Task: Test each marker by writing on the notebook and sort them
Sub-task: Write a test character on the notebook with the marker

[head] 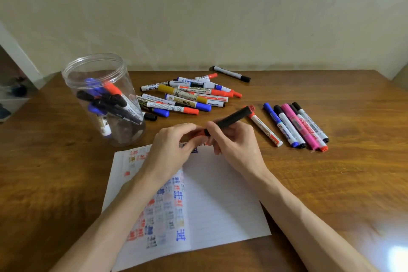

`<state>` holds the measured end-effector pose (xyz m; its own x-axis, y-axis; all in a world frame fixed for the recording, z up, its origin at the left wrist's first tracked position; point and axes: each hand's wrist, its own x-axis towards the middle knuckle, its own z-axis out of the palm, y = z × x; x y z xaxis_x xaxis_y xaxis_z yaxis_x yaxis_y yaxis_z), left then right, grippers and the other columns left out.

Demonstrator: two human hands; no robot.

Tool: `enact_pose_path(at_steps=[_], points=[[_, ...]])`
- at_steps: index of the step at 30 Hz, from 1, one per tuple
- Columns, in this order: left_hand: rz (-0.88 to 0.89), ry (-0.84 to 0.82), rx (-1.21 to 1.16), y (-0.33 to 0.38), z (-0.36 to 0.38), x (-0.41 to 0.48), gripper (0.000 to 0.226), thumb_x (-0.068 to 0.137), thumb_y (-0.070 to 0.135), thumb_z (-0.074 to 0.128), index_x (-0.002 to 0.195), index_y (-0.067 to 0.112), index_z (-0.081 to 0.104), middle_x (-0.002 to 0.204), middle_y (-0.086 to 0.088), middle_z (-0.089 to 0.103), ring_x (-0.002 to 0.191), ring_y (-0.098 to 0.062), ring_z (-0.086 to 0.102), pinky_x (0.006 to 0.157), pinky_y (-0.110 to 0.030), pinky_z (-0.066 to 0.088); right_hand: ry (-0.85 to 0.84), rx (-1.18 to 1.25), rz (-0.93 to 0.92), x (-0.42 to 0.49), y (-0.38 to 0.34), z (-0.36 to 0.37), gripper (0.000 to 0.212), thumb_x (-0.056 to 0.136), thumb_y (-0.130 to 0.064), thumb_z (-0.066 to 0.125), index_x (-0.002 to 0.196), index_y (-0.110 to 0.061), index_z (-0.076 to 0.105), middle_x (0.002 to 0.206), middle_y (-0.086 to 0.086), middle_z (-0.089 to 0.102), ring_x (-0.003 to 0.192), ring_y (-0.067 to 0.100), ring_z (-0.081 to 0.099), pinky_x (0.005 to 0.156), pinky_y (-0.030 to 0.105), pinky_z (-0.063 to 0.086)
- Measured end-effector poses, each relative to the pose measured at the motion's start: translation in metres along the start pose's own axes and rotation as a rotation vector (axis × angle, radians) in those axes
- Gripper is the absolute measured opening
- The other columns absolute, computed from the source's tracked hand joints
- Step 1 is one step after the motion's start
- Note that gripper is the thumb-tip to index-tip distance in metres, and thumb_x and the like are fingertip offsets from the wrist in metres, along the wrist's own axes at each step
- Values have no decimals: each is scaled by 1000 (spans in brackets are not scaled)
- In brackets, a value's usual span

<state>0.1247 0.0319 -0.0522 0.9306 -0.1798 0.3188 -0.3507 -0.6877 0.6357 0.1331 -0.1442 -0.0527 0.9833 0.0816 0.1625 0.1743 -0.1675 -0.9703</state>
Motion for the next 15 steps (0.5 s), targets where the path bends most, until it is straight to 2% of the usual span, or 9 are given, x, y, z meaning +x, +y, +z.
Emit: enact_pose_path(at_steps=[2, 6, 9, 12, 15], points=[[9, 1, 19, -4, -2, -3, 29, 95, 32, 65, 121, 23, 72, 110, 12, 75, 94, 5, 66, 77, -3, 50, 5, 6, -1, 0, -2, -1, 25, 100, -32, 71, 97, -8, 76, 75, -1, 76, 61, 9, 67, 60, 19, 52], [13, -67, 5, -4, -7, -4, 21, 105, 29, 54, 114, 20, 70, 99, 10, 75, 93, -5, 69, 78, -30, 60, -39, 36, -2, -1, -5, -2, 27, 100, -33, 70, 95, -7, 76, 77, 5, 75, 65, 11, 66, 64, 23, 56], [-10, -120, -32, -3, -12, -6, 22, 107, 29, 50, 109, 22, 71, 92, 9, 73, 88, -9, 70, 76, -41, 59, -60, 40, -6, -2, -10, -3, 25, 100, -33, 69, 96, -10, 75, 78, 4, 75, 69, 11, 66, 67, 23, 55], [-119, -155, -104, -15, -30, -5, 27, 109, 27, 46, 99, 26, 71, 81, 11, 69, 81, -8, 69, 75, -41, 60, 137, 153, 11, 7, -11, -31, 22, 102, -34, 67, 97, -13, 71, 77, -2, 69, 72, 10, 62, 72, 25, 52], [-153, -105, -174, -22, -36, -1, 26, 108, 30, 45, 101, 27, 70, 75, 8, 62, 76, -6, 64, 69, -27, 55, 317, 140, 60, 14, -3, -55, 27, 100, -38, 69, 92, -13, 72, 74, 0, 67, 70, 11, 57, 74, 34, 47]])
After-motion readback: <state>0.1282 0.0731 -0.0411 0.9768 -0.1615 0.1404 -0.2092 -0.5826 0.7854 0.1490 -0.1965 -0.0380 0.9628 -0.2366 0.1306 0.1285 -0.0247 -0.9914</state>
